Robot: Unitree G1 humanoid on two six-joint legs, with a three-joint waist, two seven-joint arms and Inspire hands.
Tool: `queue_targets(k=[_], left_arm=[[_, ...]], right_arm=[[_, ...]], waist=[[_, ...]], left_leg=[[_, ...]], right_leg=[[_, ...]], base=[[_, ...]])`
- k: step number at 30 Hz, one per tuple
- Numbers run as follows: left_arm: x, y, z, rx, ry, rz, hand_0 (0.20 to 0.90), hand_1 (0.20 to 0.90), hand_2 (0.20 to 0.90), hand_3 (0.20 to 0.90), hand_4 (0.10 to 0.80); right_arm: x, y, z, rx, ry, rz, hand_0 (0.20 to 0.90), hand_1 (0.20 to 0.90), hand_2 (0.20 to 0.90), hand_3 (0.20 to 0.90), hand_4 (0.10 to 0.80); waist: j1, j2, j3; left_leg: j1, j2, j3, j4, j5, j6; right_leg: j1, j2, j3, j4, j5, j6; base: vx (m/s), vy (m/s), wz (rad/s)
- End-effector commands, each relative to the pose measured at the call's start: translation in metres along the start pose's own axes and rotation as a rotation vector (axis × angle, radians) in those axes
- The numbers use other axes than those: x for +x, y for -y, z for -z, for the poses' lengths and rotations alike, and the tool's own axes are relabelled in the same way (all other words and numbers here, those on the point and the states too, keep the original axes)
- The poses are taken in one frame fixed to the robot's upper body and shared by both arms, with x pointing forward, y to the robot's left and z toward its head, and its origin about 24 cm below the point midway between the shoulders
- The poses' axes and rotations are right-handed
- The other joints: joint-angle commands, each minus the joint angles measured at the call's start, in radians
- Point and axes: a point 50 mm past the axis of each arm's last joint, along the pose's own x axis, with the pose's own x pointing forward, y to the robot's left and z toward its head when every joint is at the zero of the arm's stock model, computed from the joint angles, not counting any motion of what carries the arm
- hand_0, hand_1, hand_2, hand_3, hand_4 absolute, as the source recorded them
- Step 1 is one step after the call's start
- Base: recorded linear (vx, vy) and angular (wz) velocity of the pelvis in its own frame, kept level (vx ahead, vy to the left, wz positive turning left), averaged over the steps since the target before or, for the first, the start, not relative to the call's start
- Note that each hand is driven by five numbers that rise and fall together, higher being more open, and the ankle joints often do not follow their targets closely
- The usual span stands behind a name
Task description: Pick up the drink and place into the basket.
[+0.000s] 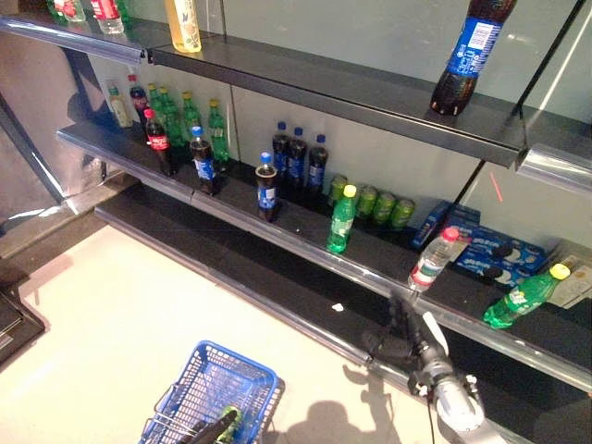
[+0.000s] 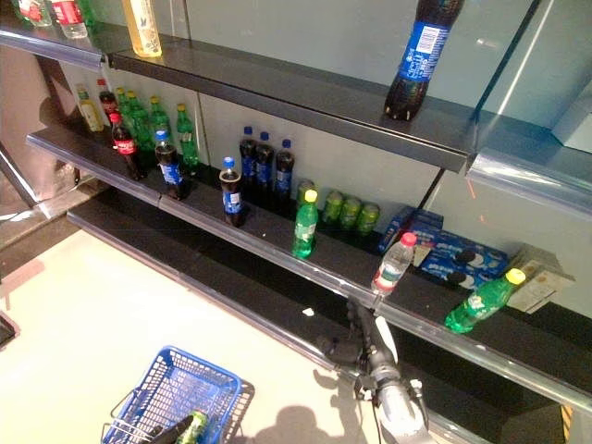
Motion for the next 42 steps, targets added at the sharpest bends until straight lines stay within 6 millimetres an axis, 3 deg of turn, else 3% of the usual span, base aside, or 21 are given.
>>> queue_targets(k=[1, 7, 13, 22, 27, 32, 35, 42], left_arm=[[-0.003, -0.004, -0.006, 0.054, 0.078, 0.026, 0.300, 0.300, 0.300, 0.200, 0.100], [-0.005, -0.011, 0.000, 0.044, 0.068, 0.010, 0.300, 0.300, 0.300, 0.200, 0.100], [-0.004, -0.004, -0.002, 0.051, 0.071, 0.020, 0.300, 0.300, 0.300, 0.200, 0.100], [-0.002, 0.032, -0.011, 0.050, 0.099, 0.112, 0.300, 0.300, 0.300, 0.200, 0.100], [-0.001, 0.056, -0.027, 0.036, 0.150, 0.173, 0.300, 0.300, 0.300, 0.200, 0.100], [-0.001, 0.075, -0.039, 0.015, 0.187, 0.236, 0.300, 0.300, 0.300, 0.200, 0.100], [-0.002, 0.086, -0.045, -0.003, 0.204, 0.276, 0.300, 0.300, 0.300, 0.200, 0.100], [-0.005, 0.102, -0.056, -0.055, 0.234, 0.316, 0.300, 0.300, 0.300, 0.200, 0.100]], right_arm=[[0.008, 0.038, -0.083, -0.024, 0.468, 0.209, 0.900, 0.900, 0.900, 0.900, 0.800], [-0.002, 0.066, -0.110, -0.011, 0.600, 0.467, 0.900, 0.900, 0.900, 0.900, 0.800], [0.003, 0.072, -0.117, 0.106, 0.617, 0.587, 0.900, 0.900, 0.900, 0.900, 0.800], [0.025, 0.059, -0.134, 0.171, 0.655, 0.636, 0.900, 0.900, 0.900, 0.900, 0.800], [0.039, 0.055, -0.154, 0.292, 0.717, 0.695, 0.900, 0.900, 0.900, 0.900, 0.800], [0.056, 0.048, -0.189, 0.325, 0.787, 0.714, 0.900, 0.900, 0.900, 0.900, 0.800], [0.064, 0.054, -0.205, 0.340, 0.802, 0.783, 0.900, 0.900, 0.900, 0.900, 0.800], [0.072, 0.067, -0.212, 0.437, 0.776, 0.931, 0.900, 0.900, 0.900, 0.900, 0.800]], waist=[[-0.002, 0.034, -0.002], [-0.001, 0.042, -0.001], [0.010, 0.050, 0.039], [0.032, 0.094, 0.134], [0.037, 0.103, 0.221], [0.044, 0.122, 0.296], [0.047, 0.135, 0.335], [0.051, 0.148, 0.393]], left_leg=[[0.008, 0.032, 0.057, 0.005, -0.026, -0.001], [0.018, 0.032, 0.074, 0.022, -0.032, 0.000], [-0.041, 0.033, 0.045, 0.140, -0.055, -0.004], [-0.160, 0.017, -0.010, 0.209, -0.042, -0.007], [-0.241, 0.007, -0.030, 0.261, -0.040, -0.007], [-0.308, -0.004, -0.046, 0.319, -0.041, -0.006], [-0.355, -0.007, -0.049, 0.350, -0.035, -0.007], [-0.412, -0.005, -0.050, 0.384, -0.027, -0.008]], right_leg=[[0.006, -0.042, 0.030, 0.013, -0.005, 0.065], [0.001, -0.039, 0.031, 0.036, -0.025, 0.058], [-0.038, -0.021, 0.029, 0.127, -0.065, 0.027], [-0.142, -0.026, 0.017, 0.207, -0.084, 0.001], [-0.206, -0.037, 0.011, 0.246, -0.084, -0.008], [-0.262, -0.050, 0.011, 0.292, -0.086, -0.022], [-0.304, -0.057, 0.012, 0.323, -0.089, -0.030], [-0.351, -0.058, 0.014, 0.357, -0.096, -0.040]], base=[[0.048, 0.027, -0.01], [0.052, 0.007, -0.02], [0.005, -0.003, -0.01], [-0.088, 0.027, 0.02], [-0.180, -0.005, 0.07], [-0.103, 0.022, -0.04], [-0.098, 0.026, -0.02], [-0.046, 0.016, -0.02]])
